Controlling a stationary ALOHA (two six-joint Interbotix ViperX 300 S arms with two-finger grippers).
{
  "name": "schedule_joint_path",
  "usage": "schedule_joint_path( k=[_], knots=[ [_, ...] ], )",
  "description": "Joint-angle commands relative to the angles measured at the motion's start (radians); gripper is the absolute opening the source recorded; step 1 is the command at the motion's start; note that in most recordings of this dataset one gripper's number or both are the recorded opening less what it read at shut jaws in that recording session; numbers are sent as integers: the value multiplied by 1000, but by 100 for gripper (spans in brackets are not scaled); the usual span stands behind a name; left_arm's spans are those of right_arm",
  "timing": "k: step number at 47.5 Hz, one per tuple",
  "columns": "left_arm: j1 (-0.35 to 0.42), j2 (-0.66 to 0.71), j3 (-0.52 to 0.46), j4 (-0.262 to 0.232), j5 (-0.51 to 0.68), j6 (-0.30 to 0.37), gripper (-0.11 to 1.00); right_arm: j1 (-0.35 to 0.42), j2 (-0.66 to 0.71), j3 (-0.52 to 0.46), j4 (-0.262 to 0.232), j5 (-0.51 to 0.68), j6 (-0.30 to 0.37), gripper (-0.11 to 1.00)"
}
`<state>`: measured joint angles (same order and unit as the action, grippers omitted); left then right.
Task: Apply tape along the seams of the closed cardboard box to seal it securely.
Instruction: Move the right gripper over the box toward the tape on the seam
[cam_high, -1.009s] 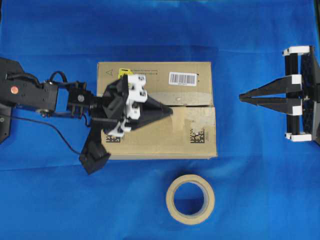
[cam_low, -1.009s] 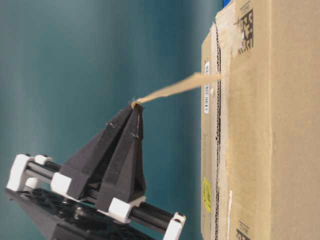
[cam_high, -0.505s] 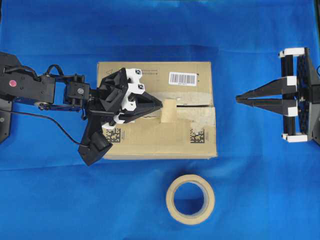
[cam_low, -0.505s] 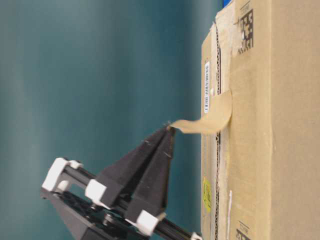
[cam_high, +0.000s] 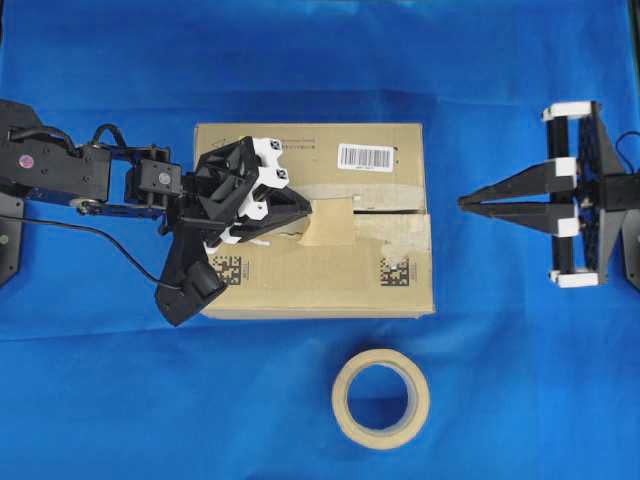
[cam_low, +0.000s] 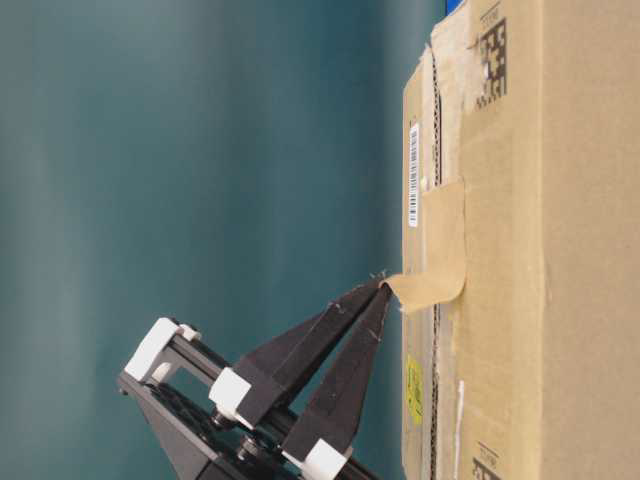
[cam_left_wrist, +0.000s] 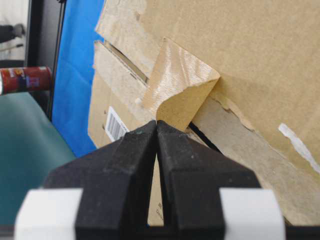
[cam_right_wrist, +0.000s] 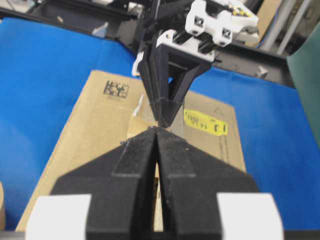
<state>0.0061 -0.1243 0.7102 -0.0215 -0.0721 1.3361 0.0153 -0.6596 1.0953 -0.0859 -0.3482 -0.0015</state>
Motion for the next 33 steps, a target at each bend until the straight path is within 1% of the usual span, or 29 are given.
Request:
schedule_joint_path(
  k=[1,6,14,24,28,33],
  knots=[
    [8,-18,-9,2,-3,0,1,2,20,-32,0,-26,2,0],
    [14,-23,-5,3,3,2,1,2,58,-44,5,-41,3,0],
    [18,-23,-3,3,23,38,1,2,107,-63,5,-51,6,0],
    [18,-23,-3,2,80,37,1,2,178,-100,8,-81,8,0],
    [18,-23,-2,3,114,37,1,2,213,-120,18,-84,8,0],
    [18,-25,-2,2,132,37,1,2,265,-152,49,-87,8,0]
  ],
)
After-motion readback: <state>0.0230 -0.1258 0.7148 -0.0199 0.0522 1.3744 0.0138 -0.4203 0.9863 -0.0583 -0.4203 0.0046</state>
